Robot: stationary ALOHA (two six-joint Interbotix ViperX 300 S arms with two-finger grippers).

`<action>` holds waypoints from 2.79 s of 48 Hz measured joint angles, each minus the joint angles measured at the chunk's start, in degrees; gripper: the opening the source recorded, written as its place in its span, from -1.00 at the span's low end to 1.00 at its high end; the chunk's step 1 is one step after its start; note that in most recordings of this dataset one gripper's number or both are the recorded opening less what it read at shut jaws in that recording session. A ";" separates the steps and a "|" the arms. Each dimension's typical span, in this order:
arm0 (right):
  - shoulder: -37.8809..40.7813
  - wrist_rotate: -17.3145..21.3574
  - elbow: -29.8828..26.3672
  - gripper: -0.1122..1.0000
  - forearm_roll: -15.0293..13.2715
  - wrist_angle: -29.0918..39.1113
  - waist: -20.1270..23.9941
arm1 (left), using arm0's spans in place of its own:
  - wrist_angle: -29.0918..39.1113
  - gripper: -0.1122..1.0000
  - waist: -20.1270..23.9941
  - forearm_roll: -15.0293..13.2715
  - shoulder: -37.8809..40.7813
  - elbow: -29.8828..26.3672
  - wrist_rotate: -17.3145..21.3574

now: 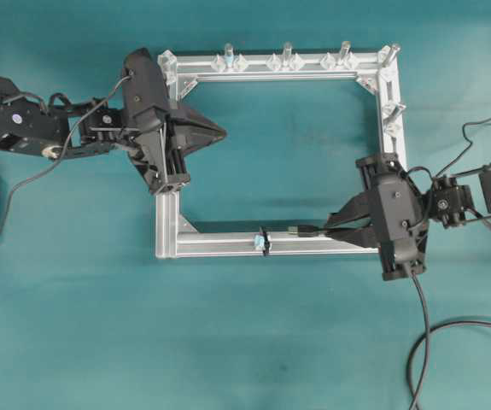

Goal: Insert the wire through the string loop located in the center.
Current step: 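Push the USB plug leftward through the zip-tie loop with the right gripper, then move the left gripper toward the plug emerging from the loop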

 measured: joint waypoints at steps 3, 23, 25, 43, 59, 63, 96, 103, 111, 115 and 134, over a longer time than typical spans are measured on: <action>0.53 0.00 -0.44 -0.61 0.00 0.00 0.00 | -0.09 -0.80 0.00 0.00 0.00 0.00 0.00; 7.47 0.00 -6.42 -0.61 0.00 -0.18 0.00 | 0.00 -0.80 0.00 0.00 0.09 0.00 0.00; 8.00 -0.09 -7.12 -0.61 0.00 -0.18 0.00 | 0.00 -0.80 0.00 0.00 0.09 -0.09 0.00; 12.13 -0.09 -11.78 -0.61 0.00 -0.26 0.00 | 0.00 -0.80 0.00 0.00 0.00 0.00 0.00; 13.62 -0.09 -13.36 -0.61 0.09 -0.26 -0.09 | 0.00 -0.80 -0.26 0.00 0.00 0.00 0.00; 13.71 -0.09 -13.45 -0.61 0.09 -0.26 -0.09 | 0.00 -0.80 -0.35 0.00 0.00 0.00 0.00; 13.71 -0.09 -13.62 -0.61 0.00 -0.26 -0.53 | 0.00 -0.80 -0.70 0.00 0.00 0.00 0.00; 13.71 -0.09 -13.62 -0.61 0.09 -0.26 -0.53 | 0.00 -0.80 -1.49 -0.09 0.00 -0.09 0.00; 13.71 -0.09 -13.62 -0.61 0.09 -0.26 -0.53 | -0.09 -0.80 -4.57 0.00 0.00 -0.88 0.00; 13.71 -0.09 -13.62 -0.61 0.09 -0.26 -0.53 | 0.00 -0.80 -6.50 0.00 0.00 -1.05 0.00; 13.71 -0.09 -13.62 -0.61 0.00 -0.26 -0.53 | 0.79 -0.80 -14.77 0.00 0.00 -1.14 0.00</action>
